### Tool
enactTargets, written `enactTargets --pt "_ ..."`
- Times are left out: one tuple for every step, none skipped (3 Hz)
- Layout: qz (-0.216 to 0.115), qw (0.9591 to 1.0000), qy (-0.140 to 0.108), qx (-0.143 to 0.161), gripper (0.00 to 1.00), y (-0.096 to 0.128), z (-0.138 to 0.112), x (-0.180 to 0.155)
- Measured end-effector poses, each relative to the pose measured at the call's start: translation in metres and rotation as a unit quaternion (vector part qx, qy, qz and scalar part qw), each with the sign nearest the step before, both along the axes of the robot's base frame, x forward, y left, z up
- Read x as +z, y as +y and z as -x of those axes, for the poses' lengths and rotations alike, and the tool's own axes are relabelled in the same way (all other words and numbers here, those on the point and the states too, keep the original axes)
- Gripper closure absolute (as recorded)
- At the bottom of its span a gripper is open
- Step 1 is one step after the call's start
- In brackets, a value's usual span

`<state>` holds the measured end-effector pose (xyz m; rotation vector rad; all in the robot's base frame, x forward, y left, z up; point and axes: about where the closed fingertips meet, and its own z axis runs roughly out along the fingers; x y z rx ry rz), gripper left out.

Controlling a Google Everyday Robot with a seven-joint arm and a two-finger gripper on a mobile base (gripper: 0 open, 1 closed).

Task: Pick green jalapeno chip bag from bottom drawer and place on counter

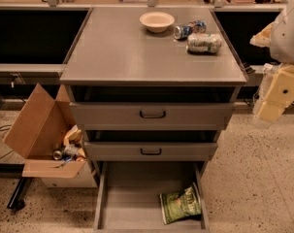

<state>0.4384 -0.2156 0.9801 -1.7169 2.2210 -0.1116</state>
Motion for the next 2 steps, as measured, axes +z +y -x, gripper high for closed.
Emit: enactTargets --pt "0.0 1.0 0.0 0.0 0.0 0.0 0.0 0.0" --pt "0.005 0.9998 0.017 0.01 0.0 -0.007 -0.005 -0.032"
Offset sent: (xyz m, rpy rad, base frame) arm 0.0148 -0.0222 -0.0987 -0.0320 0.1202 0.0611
